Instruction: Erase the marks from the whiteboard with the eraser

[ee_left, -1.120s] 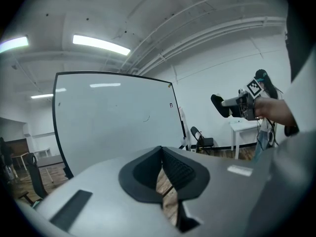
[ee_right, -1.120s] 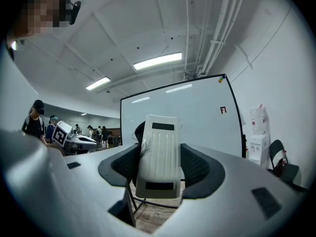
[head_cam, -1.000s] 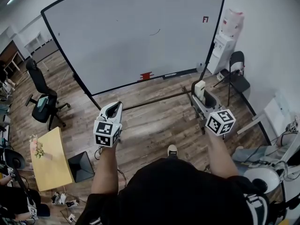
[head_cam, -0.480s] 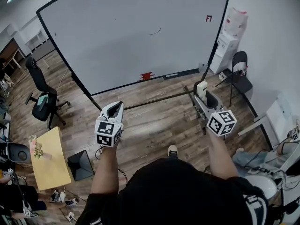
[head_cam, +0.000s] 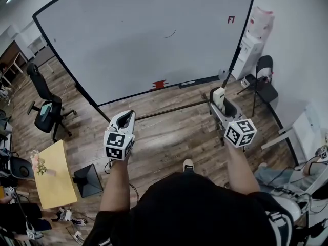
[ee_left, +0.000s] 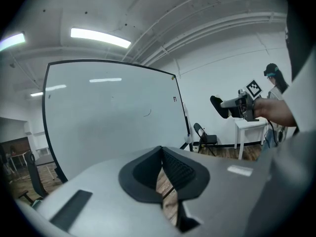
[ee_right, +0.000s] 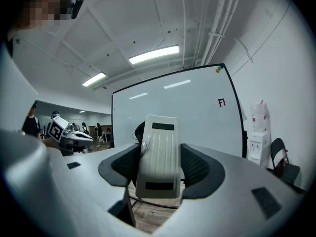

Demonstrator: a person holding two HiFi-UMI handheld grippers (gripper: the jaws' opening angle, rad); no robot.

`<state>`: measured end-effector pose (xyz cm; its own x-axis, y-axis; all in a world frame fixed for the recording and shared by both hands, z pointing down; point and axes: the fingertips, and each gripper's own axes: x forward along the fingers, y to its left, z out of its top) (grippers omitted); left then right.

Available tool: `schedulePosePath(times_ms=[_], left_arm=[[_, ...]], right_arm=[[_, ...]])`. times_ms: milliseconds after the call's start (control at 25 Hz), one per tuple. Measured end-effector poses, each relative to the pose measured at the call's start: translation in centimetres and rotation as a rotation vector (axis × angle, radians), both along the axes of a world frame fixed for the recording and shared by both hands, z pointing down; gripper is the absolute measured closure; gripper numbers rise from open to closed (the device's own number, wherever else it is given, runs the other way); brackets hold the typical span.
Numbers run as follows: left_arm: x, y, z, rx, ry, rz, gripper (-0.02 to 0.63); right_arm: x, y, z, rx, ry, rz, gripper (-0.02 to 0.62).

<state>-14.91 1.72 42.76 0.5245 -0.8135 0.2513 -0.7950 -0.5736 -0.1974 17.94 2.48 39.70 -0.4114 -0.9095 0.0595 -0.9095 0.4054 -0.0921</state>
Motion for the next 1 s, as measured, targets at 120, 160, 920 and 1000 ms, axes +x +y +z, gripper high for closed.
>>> schedulePosePath(times_ms=[120,160,920,1000], left_arm=[[0.4,-1.1,0.2,-0.004,0.008,0.0,0.594],[0.4,-1.4,0.2,-0.003,0.01,0.0,0.594],[1.9,-8.2,1.8,-0.039,0.022,-0.018,0.594],[2.0,-8.9,1.9,-0.043,0.02,-0.021,0.595]], right_arm=[[0.3,-1.2,0.3,-0.005,0.011,0.005,0.345],[0.3,-1.5,0.3,-0.006,0.015,0.004,0.345],[0.6,-8.9,2.2,-0.053,0.039,-0.042,0.345],[0.6,-9.8,2.5,-0.059,0.04,-0.049,0.345]])
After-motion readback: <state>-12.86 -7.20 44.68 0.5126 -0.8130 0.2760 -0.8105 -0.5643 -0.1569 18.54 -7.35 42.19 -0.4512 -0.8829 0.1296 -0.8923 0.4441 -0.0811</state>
